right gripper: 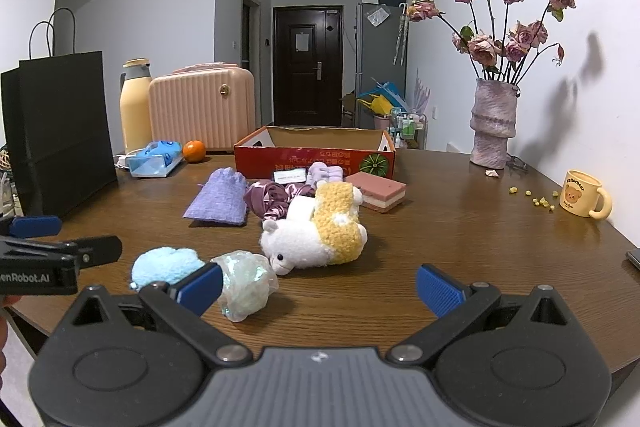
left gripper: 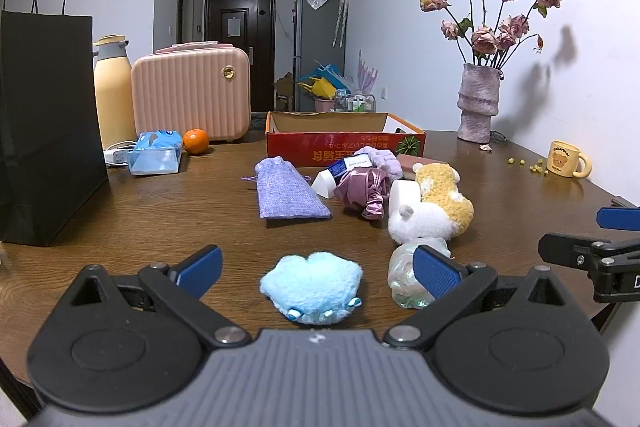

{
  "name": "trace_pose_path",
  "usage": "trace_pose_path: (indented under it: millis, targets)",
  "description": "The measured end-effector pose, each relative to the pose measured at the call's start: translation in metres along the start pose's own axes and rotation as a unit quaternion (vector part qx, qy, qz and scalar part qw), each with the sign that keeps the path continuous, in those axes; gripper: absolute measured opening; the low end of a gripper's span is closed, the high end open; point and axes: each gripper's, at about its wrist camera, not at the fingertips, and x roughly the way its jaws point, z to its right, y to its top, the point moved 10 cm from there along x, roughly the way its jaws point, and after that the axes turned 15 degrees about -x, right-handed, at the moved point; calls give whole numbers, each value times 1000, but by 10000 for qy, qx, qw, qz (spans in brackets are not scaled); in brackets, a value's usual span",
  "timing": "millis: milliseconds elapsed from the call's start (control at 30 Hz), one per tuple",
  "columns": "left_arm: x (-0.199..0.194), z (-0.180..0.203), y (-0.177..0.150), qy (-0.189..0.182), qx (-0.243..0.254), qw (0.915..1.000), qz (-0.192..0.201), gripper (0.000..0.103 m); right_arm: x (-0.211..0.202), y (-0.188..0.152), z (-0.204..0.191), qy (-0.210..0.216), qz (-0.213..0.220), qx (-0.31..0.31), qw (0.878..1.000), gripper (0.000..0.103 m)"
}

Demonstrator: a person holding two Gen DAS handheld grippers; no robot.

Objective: Organize soft objects

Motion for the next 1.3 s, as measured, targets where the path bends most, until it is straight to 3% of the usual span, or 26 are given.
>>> trace_pose_path:
  millis: [1300]
  targets:
    - [0,2,-2,-3,-6,10000,-15,103,1,-1,0,-44,-23,-6,10000,103]
